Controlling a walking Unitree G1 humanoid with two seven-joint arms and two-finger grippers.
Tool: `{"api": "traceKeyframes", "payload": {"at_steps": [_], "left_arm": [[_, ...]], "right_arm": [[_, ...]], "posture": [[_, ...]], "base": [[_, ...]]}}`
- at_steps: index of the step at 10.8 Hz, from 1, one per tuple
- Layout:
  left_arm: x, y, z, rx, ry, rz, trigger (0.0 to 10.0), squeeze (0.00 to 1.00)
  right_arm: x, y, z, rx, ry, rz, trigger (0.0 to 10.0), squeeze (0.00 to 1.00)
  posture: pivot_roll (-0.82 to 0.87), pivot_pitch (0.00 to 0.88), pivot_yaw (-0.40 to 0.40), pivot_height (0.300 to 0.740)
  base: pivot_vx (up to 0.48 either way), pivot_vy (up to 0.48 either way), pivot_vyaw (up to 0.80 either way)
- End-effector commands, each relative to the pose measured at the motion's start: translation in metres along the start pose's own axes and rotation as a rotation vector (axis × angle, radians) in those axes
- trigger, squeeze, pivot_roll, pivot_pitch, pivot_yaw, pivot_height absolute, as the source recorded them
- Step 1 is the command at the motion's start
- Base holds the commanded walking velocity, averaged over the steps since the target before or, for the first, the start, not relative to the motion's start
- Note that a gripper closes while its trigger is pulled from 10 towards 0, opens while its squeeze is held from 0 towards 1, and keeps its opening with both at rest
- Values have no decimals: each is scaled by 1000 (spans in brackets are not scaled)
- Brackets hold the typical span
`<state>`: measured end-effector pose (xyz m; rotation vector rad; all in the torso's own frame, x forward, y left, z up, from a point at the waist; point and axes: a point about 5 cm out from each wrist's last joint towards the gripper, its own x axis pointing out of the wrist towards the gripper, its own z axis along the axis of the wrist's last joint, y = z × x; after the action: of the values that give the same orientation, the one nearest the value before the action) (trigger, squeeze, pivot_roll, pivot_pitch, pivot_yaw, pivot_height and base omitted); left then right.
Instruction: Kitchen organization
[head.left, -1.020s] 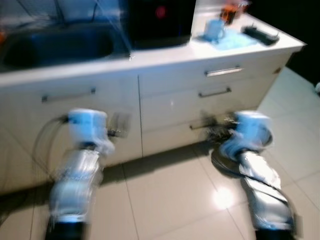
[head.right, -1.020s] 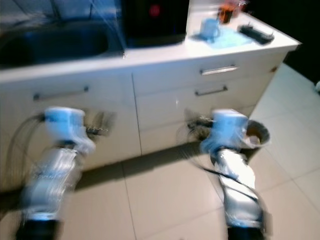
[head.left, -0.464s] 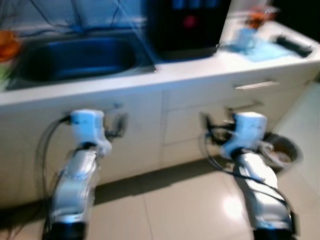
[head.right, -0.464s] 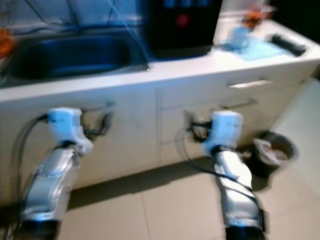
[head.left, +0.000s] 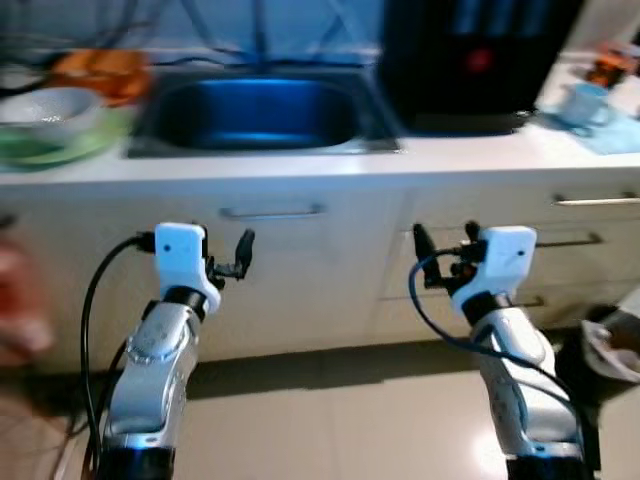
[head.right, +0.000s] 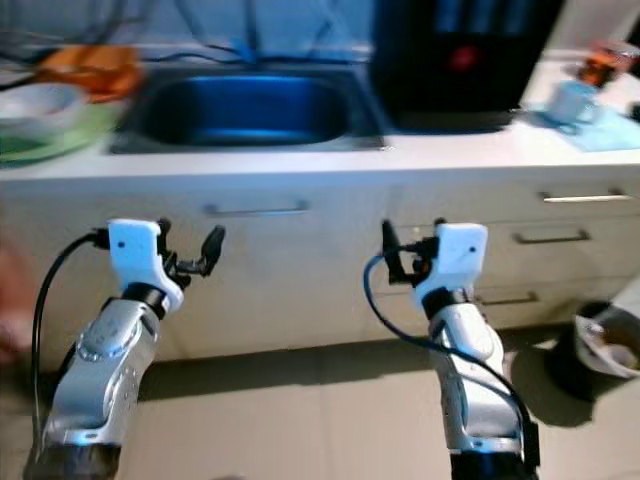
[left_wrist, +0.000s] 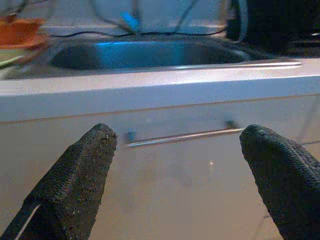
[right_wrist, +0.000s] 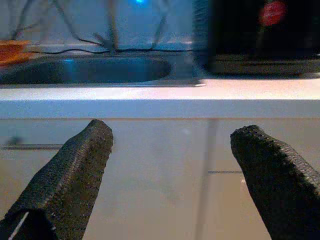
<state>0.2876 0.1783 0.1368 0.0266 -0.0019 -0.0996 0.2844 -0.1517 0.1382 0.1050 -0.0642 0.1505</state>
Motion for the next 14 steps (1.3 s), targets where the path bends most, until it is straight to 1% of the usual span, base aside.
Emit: {"api": "traceKeyframes", "payload": {"at_steps": [1, 3, 5, 6, 7, 9, 10, 14], "left_arm": [[2, 1, 3, -3, -2, 6, 10000, 0], [4, 0, 6, 11, -16, 11, 10000, 0], [10, 1, 14, 88, -45, 43, 10000, 0], [12, 0, 16, 110, -54, 43, 10000, 0], [11, 2, 21, 122, -105, 112, 10000, 0], [9, 7, 19, 13, -90, 94, 10000, 0], [8, 8, 20, 4, -96, 91, 10000, 0], [8, 4, 28, 5, -150, 69, 10000, 0]], "right_arm": [[0, 0, 1, 7, -1, 3, 10000, 0], [0, 0, 1, 7, -1, 5, 10000, 0], [0, 1, 1, 10, -4, 8, 10000, 0], [0, 1, 1, 9, -4, 10, 10000, 0], [0, 2, 4, -1, -22, 20, 10000, 0], [1, 4, 5, -3, -29, 26, 10000, 0], [0, 5, 5, -4, -29, 29, 10000, 0], [3, 8, 13, -13, -58, 54, 10000, 0]], "posture": [[61, 0, -28, 740], [59, 0, -31, 740], [59, 0, -30, 740], [59, 0, -28, 740], [61, 0, -26, 740], [61, 0, -26, 740], [61, 0, -26, 740], [64, 0, -31, 740]], "base": [[0, 480, 0], [0, 0, 0], [0, 0, 0], [0, 0, 0], [0, 0, 0], [0, 0, 0], [0, 0, 0], [480, 0, 0]]}}
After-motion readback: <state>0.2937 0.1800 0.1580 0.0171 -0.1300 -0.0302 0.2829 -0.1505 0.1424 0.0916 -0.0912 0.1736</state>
